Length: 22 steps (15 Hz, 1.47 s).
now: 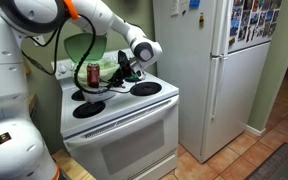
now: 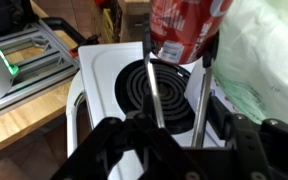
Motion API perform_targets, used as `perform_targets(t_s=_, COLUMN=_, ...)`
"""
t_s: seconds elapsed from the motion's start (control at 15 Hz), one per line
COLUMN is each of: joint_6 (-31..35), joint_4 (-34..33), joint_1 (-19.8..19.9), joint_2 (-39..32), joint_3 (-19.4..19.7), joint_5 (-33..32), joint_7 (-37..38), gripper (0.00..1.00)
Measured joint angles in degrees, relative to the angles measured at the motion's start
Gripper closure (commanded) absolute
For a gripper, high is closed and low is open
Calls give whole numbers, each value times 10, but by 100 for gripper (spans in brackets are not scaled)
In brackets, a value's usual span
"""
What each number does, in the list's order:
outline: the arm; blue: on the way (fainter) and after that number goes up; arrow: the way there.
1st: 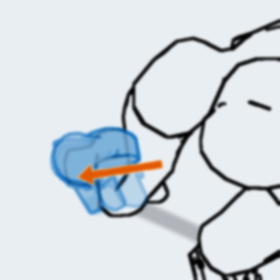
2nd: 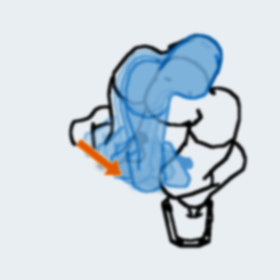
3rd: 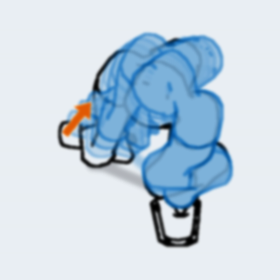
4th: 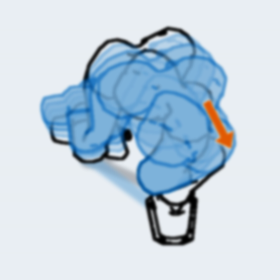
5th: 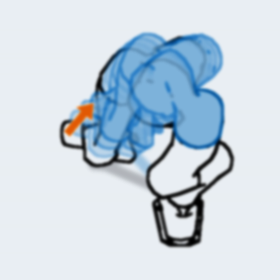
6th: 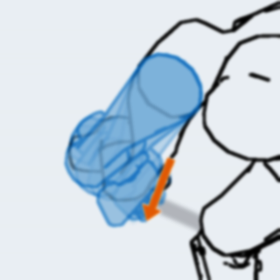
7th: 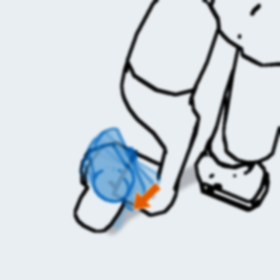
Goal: Use the tongs to pick up the red can and put it in the bin
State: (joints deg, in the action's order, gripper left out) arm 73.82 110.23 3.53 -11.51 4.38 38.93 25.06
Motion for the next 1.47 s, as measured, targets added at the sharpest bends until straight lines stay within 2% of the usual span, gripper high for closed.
perform_targets(t_s=0.2, joint_6=-54, joint_4=0, joint_1=8, joint_2=5, joint_3=13, joint_5=37, joint_7=44, gripper=68)
perform_targets(t_s=0.27, joint_6=-65, joint_4=1, joint_1=10, joint_2=8, joint_3=20, joint_5=44, joint_7=68, gripper=43)
perform_targets(t_s=0.4, joint_6=-67, joint_4=4, joint_1=14, joint_2=16, joint_3=33, joint_5=45, joint_7=111, gripper=43)
perform_targets(t_s=0.6, joint_6=-67, joint_4=11, joint_1=17, joint_2=23, joint_3=38, joint_5=45, joint_7=125, gripper=43)
perform_targets(t_s=0.67, joint_6=-67, joint_4=12, joint_1=17, joint_2=23, joint_3=37, joint_5=45, joint_7=127, gripper=68)
perform_targets(t_s=1.0, joint_6=-67, joint_4=7, joint_1=17, joint_2=24, joint_3=37, joint_5=45, joint_7=143, gripper=68)
perform_targets(t_s=1.47, joint_6=-61, joint_4=-40, joint_1=10, joint_2=29, joint_3=33, joint_5=49, joint_7=304, gripper=68)
